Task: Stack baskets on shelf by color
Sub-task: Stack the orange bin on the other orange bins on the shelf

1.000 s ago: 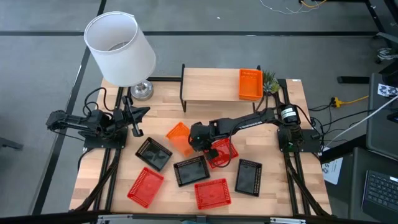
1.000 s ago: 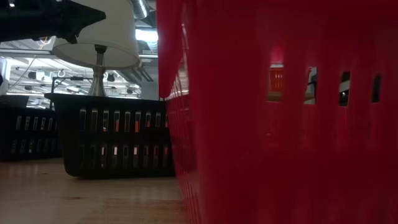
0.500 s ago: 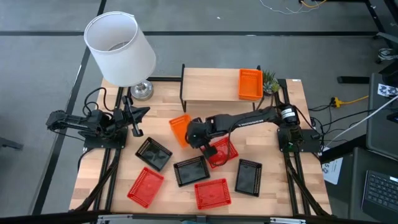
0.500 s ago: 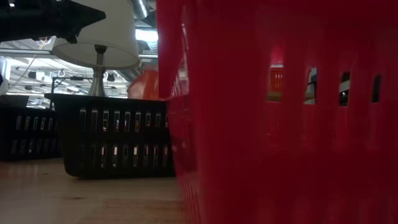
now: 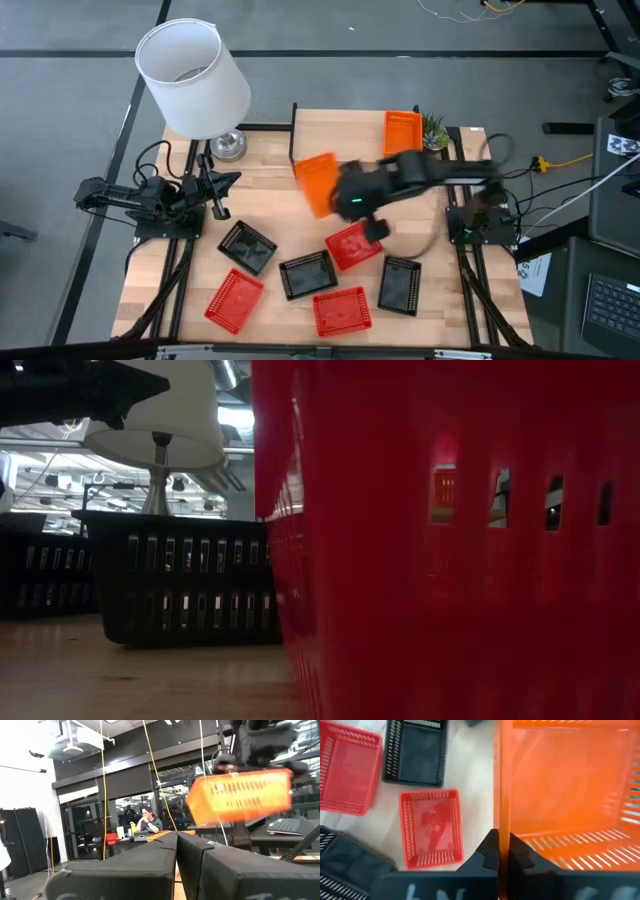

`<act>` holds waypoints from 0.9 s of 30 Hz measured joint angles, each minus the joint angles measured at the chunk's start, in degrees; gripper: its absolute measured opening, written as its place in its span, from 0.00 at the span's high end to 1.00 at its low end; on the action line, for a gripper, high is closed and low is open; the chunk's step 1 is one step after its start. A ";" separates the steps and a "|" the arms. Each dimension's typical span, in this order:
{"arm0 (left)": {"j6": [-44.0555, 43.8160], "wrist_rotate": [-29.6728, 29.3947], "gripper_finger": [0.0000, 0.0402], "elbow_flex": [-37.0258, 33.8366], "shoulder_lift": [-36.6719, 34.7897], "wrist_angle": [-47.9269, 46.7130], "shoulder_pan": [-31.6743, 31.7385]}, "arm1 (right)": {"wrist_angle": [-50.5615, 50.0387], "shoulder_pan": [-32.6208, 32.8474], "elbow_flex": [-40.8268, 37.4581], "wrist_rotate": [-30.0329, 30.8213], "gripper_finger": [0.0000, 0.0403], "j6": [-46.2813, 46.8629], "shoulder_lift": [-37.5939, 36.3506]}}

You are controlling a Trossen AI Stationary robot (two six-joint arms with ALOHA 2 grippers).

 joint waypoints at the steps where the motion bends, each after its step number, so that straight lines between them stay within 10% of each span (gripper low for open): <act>1: 0.00 -0.02 1.00 0.00 0.00 0.09 -0.02 | -0.24 0.33 -1.69 2.10 1.00 2.81 -2.77; 12: 5.74 -0.03 1.00 -0.02 0.00 2.43 0.01 | 0.64 3.65 -20.00 28.20 1.00 24.73 -20.26; 27: 10.09 -0.04 1.00 0.26 0.01 8.28 0.00 | -3.57 -7.35 -34.08 35.50 1.00 34.54 -23.95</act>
